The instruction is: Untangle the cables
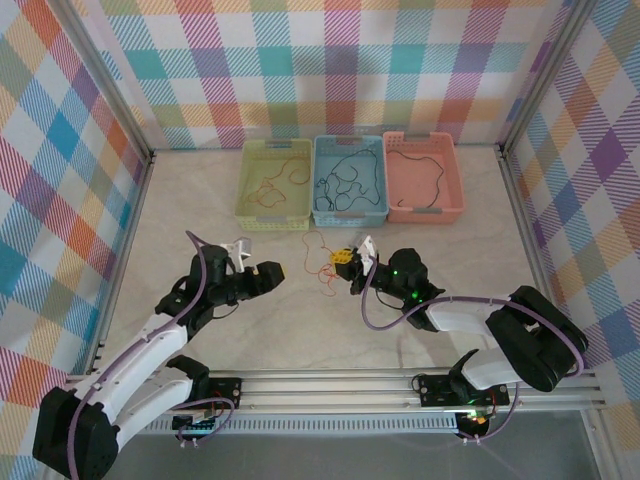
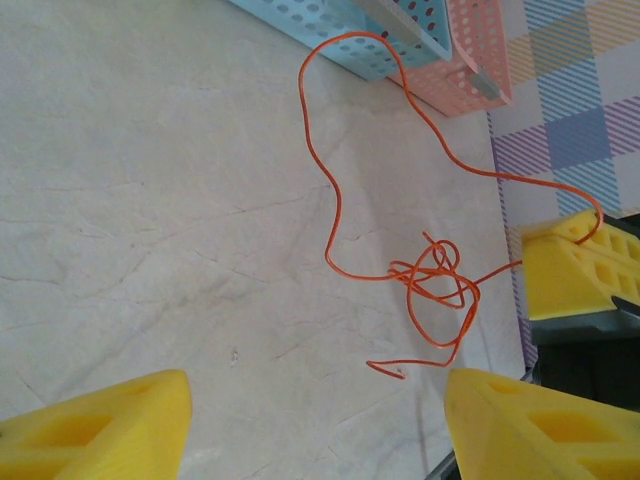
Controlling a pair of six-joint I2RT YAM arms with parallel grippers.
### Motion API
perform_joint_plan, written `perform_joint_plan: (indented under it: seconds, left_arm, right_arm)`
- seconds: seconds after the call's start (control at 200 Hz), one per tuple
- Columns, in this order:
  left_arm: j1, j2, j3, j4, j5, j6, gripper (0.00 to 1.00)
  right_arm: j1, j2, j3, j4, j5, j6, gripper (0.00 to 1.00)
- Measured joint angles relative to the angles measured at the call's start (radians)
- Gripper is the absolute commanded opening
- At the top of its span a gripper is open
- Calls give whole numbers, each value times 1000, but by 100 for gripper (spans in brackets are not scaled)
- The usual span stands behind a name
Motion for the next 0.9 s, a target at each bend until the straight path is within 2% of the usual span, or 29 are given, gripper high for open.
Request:
perform_joint_plan:
  seconds: [0.16,0.385,0.6,0.66,0.765,0.9]
  left_arm:
    - [-19,92,0,97,3,-48,68]
    - [-64,328,62,211,-11,-73,66]
    - [-115,483,164,246,-51,-74,56]
    - [-124,513,175,250,-66,-77,50]
    - [-130,550,177,258,-83,-80,32]
    - [-134,563,196,233,-116,-66,0]
  right_arm:
    - [0,0,0,10,-55,6,0]
    - [0,0,1,10,-132,10,0]
    - [0,1,1,10,-157,10,0]
    - [0,1,1,10,-160,10,0]
    - [0,1,1,10,-161,10,0]
    - [0,1,1,9,-161,9,0]
